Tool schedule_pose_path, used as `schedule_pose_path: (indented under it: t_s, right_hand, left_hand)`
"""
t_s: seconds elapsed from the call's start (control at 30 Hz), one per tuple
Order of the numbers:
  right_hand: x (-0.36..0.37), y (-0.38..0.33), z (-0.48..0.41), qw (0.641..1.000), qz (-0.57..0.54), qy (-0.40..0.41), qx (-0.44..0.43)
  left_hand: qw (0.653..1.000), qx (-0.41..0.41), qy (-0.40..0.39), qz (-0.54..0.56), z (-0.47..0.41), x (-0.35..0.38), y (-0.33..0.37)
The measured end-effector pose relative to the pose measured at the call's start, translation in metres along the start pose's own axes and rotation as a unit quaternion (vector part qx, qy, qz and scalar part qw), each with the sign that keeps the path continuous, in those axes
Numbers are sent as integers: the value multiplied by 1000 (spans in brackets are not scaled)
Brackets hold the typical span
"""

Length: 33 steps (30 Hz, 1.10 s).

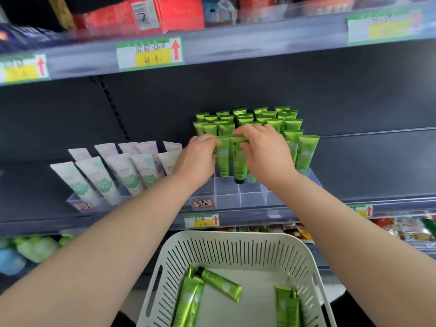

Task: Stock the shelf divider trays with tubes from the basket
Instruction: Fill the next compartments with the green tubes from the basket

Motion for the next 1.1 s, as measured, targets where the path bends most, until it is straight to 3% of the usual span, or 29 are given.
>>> schedule_pose_path:
  t_s: [0.2,0.63,0.97,1.1]
  right_hand:
    - [18,-7,-29,1000,9,11,7]
    - [81,18,-37,987,94,-118,52]
    - [48,-6,-10,996,72,-16,-46]
    - [47,-8,37,997,57,-22,-40]
  left_hand:
    - [1000,-10,-14,13,34,0,-11]
    - [999,-6,-36,33,54,13,-18]
    - [998,2,-45,43,67,16,-5]
    - [997,5,-56,56,85,24,7]
Point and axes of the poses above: each hand's wrist, its own z-axis away from the middle knuckle, its own x-axis out of the palm, y = z × x, the point moved 7 cm from there along -z, towards the middle knuckle, and after that the axes turned 8 degrees about -z, right-handed, at the moved point
